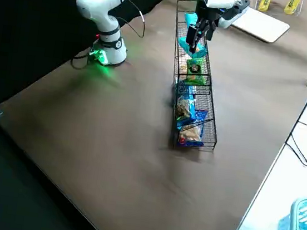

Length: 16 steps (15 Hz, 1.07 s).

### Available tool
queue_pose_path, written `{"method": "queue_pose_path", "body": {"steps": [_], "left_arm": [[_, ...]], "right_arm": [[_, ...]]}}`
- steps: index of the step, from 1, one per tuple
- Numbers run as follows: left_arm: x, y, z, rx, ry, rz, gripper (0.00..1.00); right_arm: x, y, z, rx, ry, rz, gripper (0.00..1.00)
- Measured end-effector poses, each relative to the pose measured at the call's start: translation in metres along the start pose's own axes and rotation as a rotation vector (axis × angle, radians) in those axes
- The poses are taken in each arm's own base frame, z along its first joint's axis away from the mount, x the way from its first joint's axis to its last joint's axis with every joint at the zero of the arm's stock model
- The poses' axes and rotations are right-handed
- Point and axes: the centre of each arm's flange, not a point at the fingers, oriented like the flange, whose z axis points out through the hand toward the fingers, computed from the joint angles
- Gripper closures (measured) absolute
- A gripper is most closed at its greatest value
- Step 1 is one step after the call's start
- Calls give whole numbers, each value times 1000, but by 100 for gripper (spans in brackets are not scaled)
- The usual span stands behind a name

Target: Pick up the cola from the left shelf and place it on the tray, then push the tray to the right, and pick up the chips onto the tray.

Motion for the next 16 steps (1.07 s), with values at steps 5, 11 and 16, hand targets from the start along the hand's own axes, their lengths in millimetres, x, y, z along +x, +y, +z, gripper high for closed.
{"method": "queue_pose_path", "body": {"steps": [5,11,16], "left_arm": [[-13,-28,3,-2,6,-6,0],[-24,-46,18,-17,-19,-16,23],[-28,-53,25,-23,-29,-32,35]], "right_arm": [[0,-2,-1,4,3,-12,3],[-3,-9,-4,7,-29,-69,3],[-6,-9,-7,10,-51,-124,3]]}}
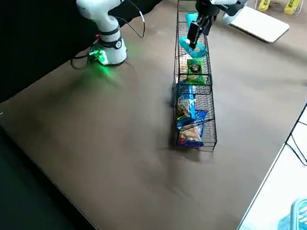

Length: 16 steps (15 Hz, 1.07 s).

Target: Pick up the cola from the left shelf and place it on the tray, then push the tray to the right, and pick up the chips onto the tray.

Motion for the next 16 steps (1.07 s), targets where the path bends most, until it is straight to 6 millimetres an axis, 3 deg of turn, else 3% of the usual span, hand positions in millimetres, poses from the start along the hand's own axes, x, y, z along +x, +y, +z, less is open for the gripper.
{"method": "queue_pose_path", "body": {"steps": [1,5,16], "left_arm": [[-1,0,-1,1,2,-1,42],[-3,1,-2,4,3,-1,52],[-2,1,-5,11,27,-2,54]], "right_arm": [[0,0,1,0,-3,-4,3],[6,0,11,2,-23,-29,3],[6,-1,5,9,-56,-61,3]]}}
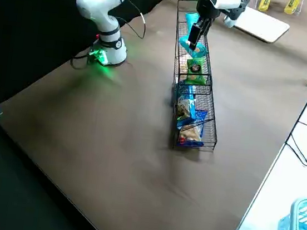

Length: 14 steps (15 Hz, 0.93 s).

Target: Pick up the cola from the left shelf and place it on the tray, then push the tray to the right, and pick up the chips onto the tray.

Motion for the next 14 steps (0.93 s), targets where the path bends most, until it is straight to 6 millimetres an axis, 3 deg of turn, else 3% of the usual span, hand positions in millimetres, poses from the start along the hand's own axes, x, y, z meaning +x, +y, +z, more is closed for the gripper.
{"method": "queue_pose_path", "body": {"steps": [3,5,11,14], "left_arm": [[1,1,-1,-8,13,-3,58],[2,1,0,-10,15,-3,68],[2,1,-1,-10,16,-8,68],[-1,-1,-25,-7,19,-14,68]], "right_arm": [[2,-6,-1,1,-9,-20,3],[2,-6,0,2,-16,-53,3],[1,1,1,2,-25,-73,3],[3,7,8,2,-38,-104,3]]}}
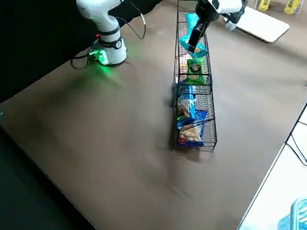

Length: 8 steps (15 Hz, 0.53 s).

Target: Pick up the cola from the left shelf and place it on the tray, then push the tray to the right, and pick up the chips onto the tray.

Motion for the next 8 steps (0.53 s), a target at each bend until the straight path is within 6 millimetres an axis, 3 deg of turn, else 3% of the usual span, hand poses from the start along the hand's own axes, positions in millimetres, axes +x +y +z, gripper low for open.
{"method": "queue_pose_path", "body": {"steps": [5,8], "left_arm": [[-7,3,-93,21,46,-51,68],[0,23,-113,31,72,-86,68]], "right_arm": [[5,2,10,5,-19,-7,3],[9,6,18,9,-34,-6,3]]}}
